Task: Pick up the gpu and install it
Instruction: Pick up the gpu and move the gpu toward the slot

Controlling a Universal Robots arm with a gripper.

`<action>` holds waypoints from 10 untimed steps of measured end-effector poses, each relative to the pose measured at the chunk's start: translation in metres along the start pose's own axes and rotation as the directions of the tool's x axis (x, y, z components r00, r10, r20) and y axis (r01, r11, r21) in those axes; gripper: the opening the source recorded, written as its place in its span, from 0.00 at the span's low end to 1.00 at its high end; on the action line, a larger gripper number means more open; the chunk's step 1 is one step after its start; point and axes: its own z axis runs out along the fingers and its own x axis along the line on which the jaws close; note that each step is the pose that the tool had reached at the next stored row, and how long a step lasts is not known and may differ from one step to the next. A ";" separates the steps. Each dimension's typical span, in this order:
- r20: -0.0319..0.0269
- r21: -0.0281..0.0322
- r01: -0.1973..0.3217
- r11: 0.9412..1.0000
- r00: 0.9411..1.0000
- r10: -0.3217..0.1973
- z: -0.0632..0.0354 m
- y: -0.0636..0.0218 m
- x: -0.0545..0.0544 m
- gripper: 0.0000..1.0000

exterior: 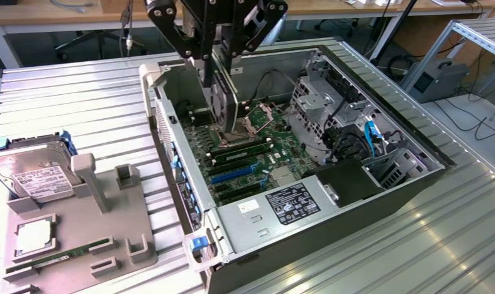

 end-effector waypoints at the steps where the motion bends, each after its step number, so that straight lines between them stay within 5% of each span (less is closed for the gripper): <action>1: 0.000 0.000 0.000 1.000 1.000 0.000 0.0001 0.0001 -0.003 0.27; 10: 0.000 0.000 0.000 1.000 1.000 0.000 0.0012 0.0016 -0.045 0.27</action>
